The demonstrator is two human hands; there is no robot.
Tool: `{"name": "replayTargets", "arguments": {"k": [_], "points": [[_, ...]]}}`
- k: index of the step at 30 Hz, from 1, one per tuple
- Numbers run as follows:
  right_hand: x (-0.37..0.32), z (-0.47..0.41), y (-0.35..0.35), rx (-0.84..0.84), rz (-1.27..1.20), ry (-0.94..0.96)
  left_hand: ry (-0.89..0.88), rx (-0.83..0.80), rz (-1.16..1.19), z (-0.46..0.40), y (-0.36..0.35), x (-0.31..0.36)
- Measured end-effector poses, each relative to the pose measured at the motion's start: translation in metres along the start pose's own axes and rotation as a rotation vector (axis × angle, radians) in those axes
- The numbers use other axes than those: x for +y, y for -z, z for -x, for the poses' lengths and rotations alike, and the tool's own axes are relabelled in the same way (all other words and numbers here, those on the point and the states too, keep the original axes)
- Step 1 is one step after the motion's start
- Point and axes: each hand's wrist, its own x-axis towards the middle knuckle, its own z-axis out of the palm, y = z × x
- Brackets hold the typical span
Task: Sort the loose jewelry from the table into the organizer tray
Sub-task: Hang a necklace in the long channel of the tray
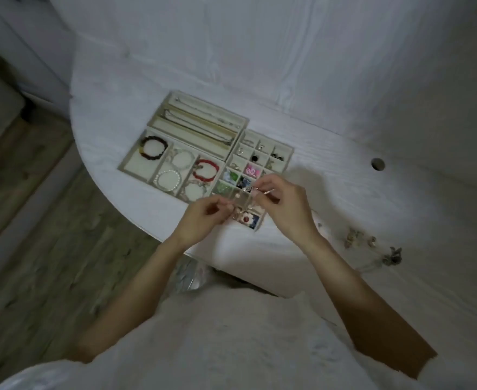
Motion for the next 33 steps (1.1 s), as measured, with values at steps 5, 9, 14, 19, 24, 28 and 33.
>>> {"name": "replayTargets", "arguments": {"k": [5, 9, 14, 19, 24, 28, 33], "points": [[-0.037, -0.065, -0.08, -0.121, -0.154, -0.183, 0.177, 0.187, 0.416, 0.001, 0.08, -0.022], [-0.052, -0.102, -0.143, -0.203, -0.234, -0.295, 0.195, 0.17, 0.436, -0.008, 0.15, -0.032], [-0.058, -0.126, -0.196, -0.206, -0.097, -0.259, 0.122, 0.269, -0.006, -0.038, 0.206, -0.058], [-0.05, -0.136, -0.232, -0.198, 0.07, -0.255, -0.004, 0.164, -0.374, -0.065, 0.22, -0.067], [-0.049, -0.138, -0.234, -0.215, 0.369, -0.106, -0.196, 0.054, -0.864, -0.07, 0.243, -0.08], [-0.042, -0.144, -0.231, -0.331, 0.764, 0.269, -0.468, -0.012, -1.155, -0.075, 0.256, -0.094], [-0.033, -0.141, -0.244, -0.478, 1.042, 0.444, -0.522, -0.026, -1.275, -0.079, 0.261, -0.102]]}}
